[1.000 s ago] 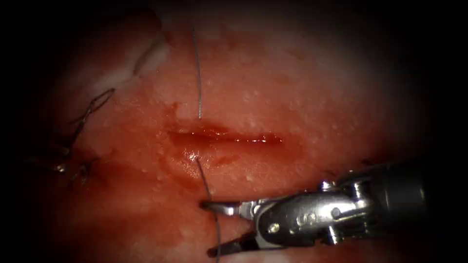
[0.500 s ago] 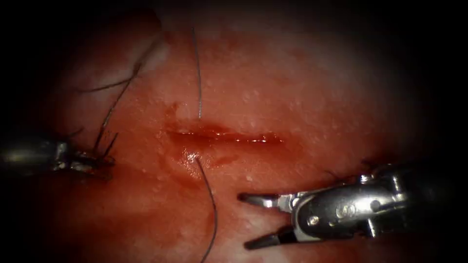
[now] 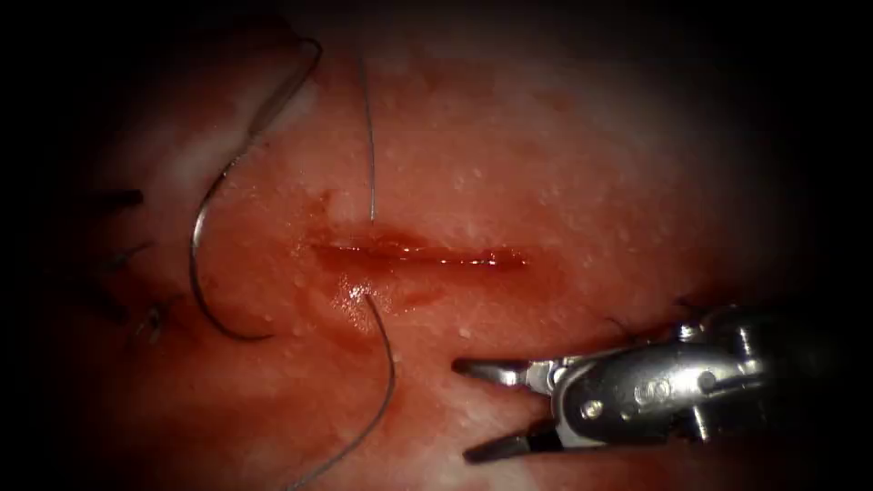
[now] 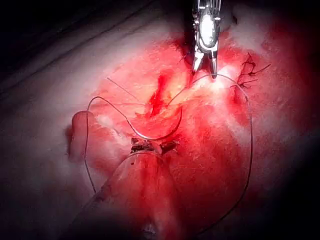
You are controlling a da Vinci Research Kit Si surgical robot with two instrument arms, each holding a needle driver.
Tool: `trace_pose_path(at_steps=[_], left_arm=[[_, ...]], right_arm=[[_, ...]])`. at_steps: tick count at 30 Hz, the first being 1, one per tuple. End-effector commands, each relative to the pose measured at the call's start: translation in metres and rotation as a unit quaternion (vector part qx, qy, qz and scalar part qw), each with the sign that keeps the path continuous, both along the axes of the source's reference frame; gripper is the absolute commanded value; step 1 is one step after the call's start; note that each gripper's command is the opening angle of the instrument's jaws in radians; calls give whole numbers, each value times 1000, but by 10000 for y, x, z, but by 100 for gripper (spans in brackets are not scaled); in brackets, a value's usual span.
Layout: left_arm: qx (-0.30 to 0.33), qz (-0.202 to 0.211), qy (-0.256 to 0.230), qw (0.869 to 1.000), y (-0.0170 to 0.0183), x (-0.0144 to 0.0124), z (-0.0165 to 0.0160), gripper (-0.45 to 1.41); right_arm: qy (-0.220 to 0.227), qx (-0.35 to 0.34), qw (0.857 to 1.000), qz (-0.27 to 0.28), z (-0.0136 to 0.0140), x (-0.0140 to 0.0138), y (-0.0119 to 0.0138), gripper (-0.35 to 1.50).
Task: Wound Closure
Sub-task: Set down the needle with the left gripper.
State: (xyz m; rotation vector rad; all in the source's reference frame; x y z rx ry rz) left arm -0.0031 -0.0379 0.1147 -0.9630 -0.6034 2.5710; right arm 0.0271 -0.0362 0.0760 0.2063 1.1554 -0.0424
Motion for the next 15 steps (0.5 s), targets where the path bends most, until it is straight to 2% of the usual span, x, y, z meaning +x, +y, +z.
trace_pose_path(at_steps=[1, 9, 15], left_arm=[[6, -4, -5, 1000, -1, -5, 1, 111], [21, -19, -39, 999, 10, 4, -54, 104], [65, -4, -103, 993, -11, -7, -89, 96]], right_arm=[[0, 3, 1000, 1, 5, 5, -5, 130], [0, 2, 1000, 1, 6, 6, -6, 130], [-1, 5, 1000, 2, 7, 6, -6, 130]])
